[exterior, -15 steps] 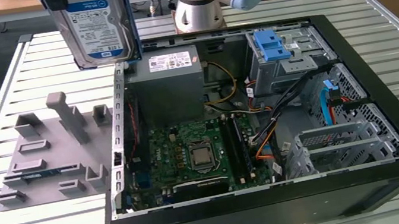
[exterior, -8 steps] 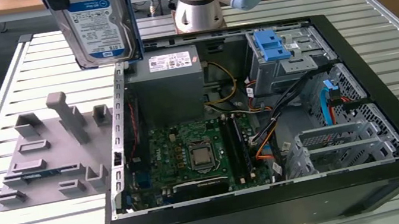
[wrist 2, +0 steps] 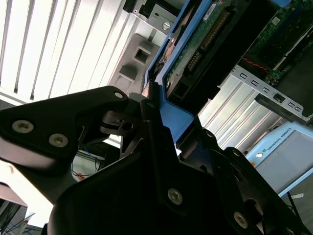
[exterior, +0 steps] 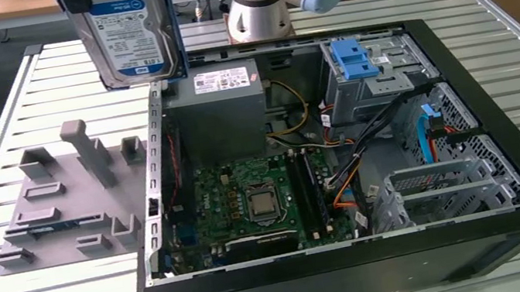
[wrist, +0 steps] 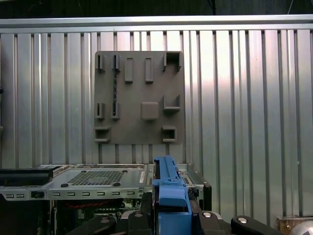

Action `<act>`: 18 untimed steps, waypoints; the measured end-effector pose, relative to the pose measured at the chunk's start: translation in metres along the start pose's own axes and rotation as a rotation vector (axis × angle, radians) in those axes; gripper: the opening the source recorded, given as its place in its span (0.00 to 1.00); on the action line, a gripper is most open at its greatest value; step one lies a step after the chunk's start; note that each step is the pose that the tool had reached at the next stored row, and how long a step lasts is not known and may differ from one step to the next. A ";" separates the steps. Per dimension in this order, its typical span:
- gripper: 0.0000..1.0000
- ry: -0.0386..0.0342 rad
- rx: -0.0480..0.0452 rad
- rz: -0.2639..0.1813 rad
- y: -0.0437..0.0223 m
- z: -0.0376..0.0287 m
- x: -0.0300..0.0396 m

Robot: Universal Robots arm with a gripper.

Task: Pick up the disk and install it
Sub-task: 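Pick up the disk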

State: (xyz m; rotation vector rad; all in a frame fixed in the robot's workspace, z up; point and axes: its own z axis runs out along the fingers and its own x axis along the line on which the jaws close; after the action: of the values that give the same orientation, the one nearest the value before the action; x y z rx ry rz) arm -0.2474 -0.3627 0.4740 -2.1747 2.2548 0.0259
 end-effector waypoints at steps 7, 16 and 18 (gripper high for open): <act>0.36 0.0000 0.0000 0.000 -0.0003 0.0000 0.0000; 0.36 0.0001 0.0000 0.000 -0.0085 -0.0001 -0.0003; 0.36 0.0000 0.0000 0.000 -0.0115 -0.0001 -0.0004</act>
State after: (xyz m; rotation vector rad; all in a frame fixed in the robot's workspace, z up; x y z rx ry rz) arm -0.2358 -0.3627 0.4740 -2.1746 2.2549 0.0259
